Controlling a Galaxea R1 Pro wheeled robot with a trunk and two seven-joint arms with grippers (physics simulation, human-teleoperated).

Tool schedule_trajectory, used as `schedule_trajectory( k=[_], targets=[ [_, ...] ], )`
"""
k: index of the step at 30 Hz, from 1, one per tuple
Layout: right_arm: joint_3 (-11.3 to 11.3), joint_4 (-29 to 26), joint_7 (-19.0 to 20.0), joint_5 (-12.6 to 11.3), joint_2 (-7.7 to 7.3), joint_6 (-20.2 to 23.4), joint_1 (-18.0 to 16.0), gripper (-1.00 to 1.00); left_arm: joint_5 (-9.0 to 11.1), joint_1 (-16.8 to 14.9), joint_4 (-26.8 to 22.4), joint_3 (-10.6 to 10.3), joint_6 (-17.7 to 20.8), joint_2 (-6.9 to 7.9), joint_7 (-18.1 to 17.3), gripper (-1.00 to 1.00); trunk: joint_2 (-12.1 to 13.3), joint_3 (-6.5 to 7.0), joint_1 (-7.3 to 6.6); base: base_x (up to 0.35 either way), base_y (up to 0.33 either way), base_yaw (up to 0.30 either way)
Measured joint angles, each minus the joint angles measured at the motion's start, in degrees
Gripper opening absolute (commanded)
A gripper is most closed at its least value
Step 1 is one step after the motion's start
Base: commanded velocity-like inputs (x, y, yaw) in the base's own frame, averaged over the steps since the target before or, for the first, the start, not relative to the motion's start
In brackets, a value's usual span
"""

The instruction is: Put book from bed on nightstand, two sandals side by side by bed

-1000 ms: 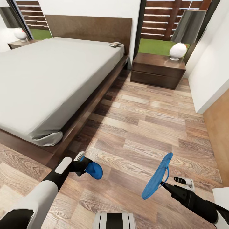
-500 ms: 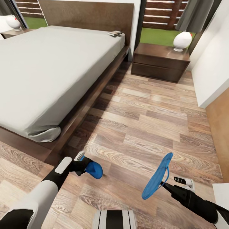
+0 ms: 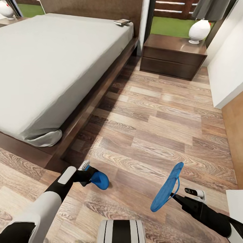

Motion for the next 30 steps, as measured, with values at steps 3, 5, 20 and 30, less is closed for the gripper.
schedule_trajectory(
  k=[3, 5, 20, 30],
  targets=[
    [0.0, 0.0, 0.0, -0.01, 0.01, 0.0, 0.04, -1.0, -0.03, 0.0, 0.0, 0.0, 0.0, 0.01, -0.01, -1.0, -0.04, -0.67, 0.08, 0.0, 0.0, 0.0],
    [-0.03, 0.0, 0.0, -0.03, -0.04, 0.02, 0.05, -1.0, 0.06, 0.0, -0.01, 0.01, -0.03, 0.01, -0.02, -1.0, -0.06, -0.89, 0.1, 0.0, 0.0, 0.0],
    [-0.07, 0.0, 0.0, -0.05, -0.08, 0.02, 0.06, -1.0, 0.07, 0.0, -0.01, 0.02, -0.03, 0.19, -0.02, -1.0, -0.06, -0.89, 0.1, 0.0, 0.0, 0.0],
    [-0.07, 0.0, 0.0, 0.07, -0.24, 0.0, 0.11, -1.0, -0.03, 0.0, 0.0, 0.04, 0.02, 0.72, -0.01, -1.0, -0.16, -2.66, 0.31, 0.0, 0.0, 0.0]
  ],
)
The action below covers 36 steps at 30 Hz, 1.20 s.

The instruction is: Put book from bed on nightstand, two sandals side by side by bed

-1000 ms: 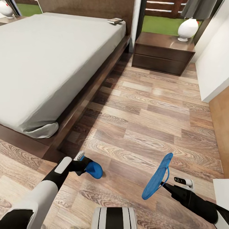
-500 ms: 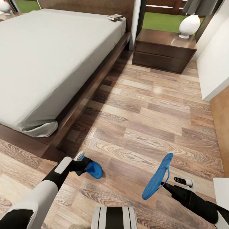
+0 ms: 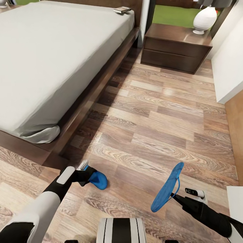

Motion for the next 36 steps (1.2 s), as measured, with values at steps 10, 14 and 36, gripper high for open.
schedule_trajectory(
  k=[10, 14, 36],
  targets=[
    [0.0, 0.13, 0.01, -0.03, -0.35, 0.02, 0.03, -1.0, 0.06, 0.0, -0.01, -0.03, -0.04, 0.07, -0.01, -1.0, -0.04, -0.67, 0.07, 0.0, 0.0, 0.0],
    [0.0, 0.16, 0.0, -0.03, -0.36, 0.02, 0.03, -1.0, 0.07, 0.0, -0.01, -0.04, -0.03, 0.08, -0.01, -1.0, -0.04, -0.67, 0.07, 0.0, 0.0, 0.0],
    [0.0, 0.17, 0.01, -0.01, -0.36, 0.02, 0.03, -1.0, 0.15, -0.01, -0.01, -0.04, 0.04, 0.09, -0.01, -1.0, -0.07, -1.11, 0.13, 0.0, 0.0, 0.0]
  ],
)
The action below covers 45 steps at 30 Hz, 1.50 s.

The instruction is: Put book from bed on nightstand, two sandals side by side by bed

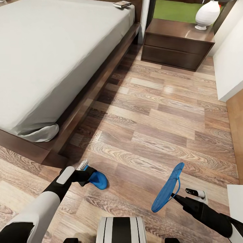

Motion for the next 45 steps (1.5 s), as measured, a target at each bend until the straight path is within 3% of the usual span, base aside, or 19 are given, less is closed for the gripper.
schedule_trajectory(
  k=[20, 24, 45],
  targets=[
    [0.0, 0.08, -0.01, 0.08, 0.0, 0.0, 0.0, -1.0, -0.06, 0.0, 0.0, 0.08, 0.0, 0.1, 0.0, -1.0, 0.0, 0.0, 0.0, 0.0, 0.0, 0.0],
    [0.0, 0.09, 0.0, 0.1, 0.0, -0.02, 0.0, -1.0, -0.11, 0.0, 0.01, 0.13, 0.02, 0.33, 0.01, -1.0, -0.05, -0.88, 0.11, 0.0, 0.0, 0.0],
    [0.0, 0.09, 0.0, 0.07, 0.0, 0.0, 0.0, -1.0, -0.01, 0.0, 0.0, 0.14, 0.0, 0.71, 0.0, -1.0, -0.05, -0.89, 0.1, 0.0, 0.0, 0.0]
  ],
)
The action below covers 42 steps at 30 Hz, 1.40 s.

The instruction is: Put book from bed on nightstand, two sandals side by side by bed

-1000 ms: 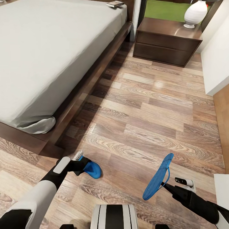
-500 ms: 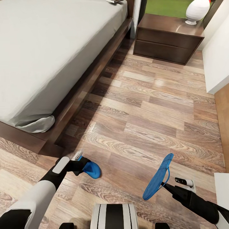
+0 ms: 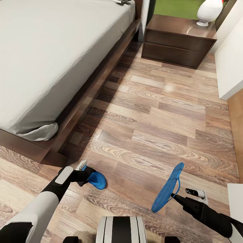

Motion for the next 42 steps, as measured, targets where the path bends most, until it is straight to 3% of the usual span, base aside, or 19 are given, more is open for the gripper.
schedule_trajectory(
  k=[7, 8, 30, 42],
  targets=[
    [0.0, 0.0, 0.0, 0.05, 0.0, 0.0, 0.0, -1.0, 0.01, 0.0, 0.0, -0.06, 0.0, 0.07, 0.0, -1.0, 0.0, 0.0, 0.0, 0.0, 0.0, 0.0],
    [0.0, 0.0, 0.0, 0.04, 0.0, 0.0, 0.0, -1.0, 0.01, 0.0, 0.0, -0.06, 0.0, 0.07, 0.0, 1.0, 0.0, 0.0, 0.0, 0.0, 0.0, 0.0],
    [0.0, 0.68, 0.0, 0.0, 0.0, 0.0, 0.0, -1.0, 0.01, 0.0, 0.01, -0.06, 0.0, 0.04, 0.0, 1.0, 0.0, 0.0, 0.0, 0.0, 0.0, 0.0],
    [-0.2, 0.81, 0.0, 0.01, 0.0, 0.01, 0.0, -1.0, 0.02, 0.0, 0.33, 0.02, 0.8, 0.16, -0.62, 1.0, 0.16, 2.65, -0.31, 0.0, 0.0, 0.0]
  ],
)
